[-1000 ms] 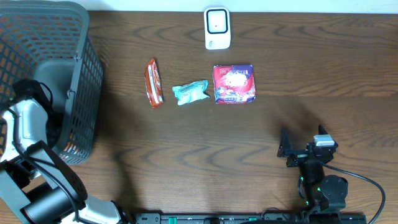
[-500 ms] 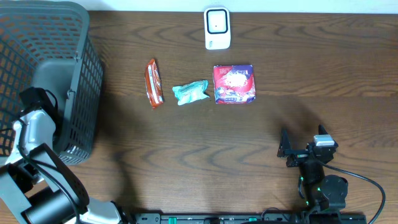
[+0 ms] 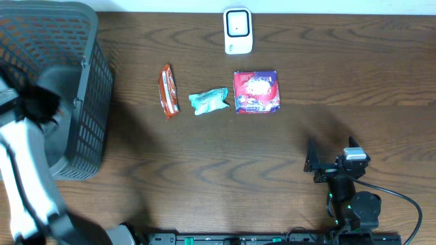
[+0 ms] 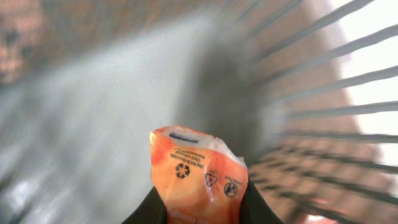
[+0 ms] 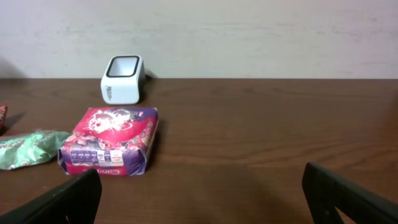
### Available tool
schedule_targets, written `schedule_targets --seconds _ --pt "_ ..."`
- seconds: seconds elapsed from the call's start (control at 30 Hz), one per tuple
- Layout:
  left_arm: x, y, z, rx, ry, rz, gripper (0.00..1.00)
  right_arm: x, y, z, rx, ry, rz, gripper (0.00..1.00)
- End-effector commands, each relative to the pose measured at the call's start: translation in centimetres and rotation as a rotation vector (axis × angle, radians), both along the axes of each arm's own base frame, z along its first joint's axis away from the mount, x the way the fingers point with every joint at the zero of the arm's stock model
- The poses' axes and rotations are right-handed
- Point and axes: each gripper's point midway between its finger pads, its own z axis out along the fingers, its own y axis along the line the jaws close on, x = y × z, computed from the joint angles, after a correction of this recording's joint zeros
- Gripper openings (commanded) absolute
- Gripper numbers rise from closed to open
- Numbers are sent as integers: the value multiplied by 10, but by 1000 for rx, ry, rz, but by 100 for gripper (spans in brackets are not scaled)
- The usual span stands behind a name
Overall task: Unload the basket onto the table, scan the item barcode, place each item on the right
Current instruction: 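Carry the orange pouch out and set it beside the snack bar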
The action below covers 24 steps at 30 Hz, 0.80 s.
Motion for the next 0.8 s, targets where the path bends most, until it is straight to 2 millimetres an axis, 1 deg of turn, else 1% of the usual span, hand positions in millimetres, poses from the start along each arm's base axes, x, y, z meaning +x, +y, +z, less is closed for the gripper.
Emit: schedule_targets --seconds 0.0,0.03,0.07,0.1,0.17,0.23,0.27,0.37,0.47,0.5,0.53,0.57,0.63,0.77 --pt "0 -30 85 45 -254 -106 7 0 -1 -2 -16 3 -4 99" --pt "-2 -40 102 52 -309 -140 7 0 -1 -2 -16 3 -4 99" --pt "-3 -48 113 58 -348 -168 7 0 -1 -2 -16 3 -4 99" --pt "-4 -69 136 59 -425 -242 7 0 -1 -2 -16 3 -4 99" --pt "-5 -100 159 65 -503 -355 7 0 -1 -2 -15 3 -4 99" --pt "-6 -127 170 88 -533 -447 7 0 -1 -2 -15 3 -4 99" --pt "-6 -145 173 106 -542 -511 8 0 -1 -2 -15 3 -4 99" --pt "-4 -199 176 139 -554 -714 7 0 -1 -2 -16 3 -4 99" --pt "-4 -259 165 156 -539 -941 7 0 -1 -2 -16 3 -4 99" --pt "-3 -278 158 150 -523 -1000 7 0 -1 -2 -15 3 -4 99" --pt "-1 -291 149 142 -498 -1030 7 0 -1 -2 -15 3 -4 99" --pt "1 -301 140 141 -469 -1047 8 0 -1 -2 -16 3 -4 99" --pt "11 -319 113 157 -381 -1065 8 0 -1 -2 -15 3 -4 99" --pt "29 -339 54 195 -188 -1054 8 0 -1 -2 -15 3 -4 99"
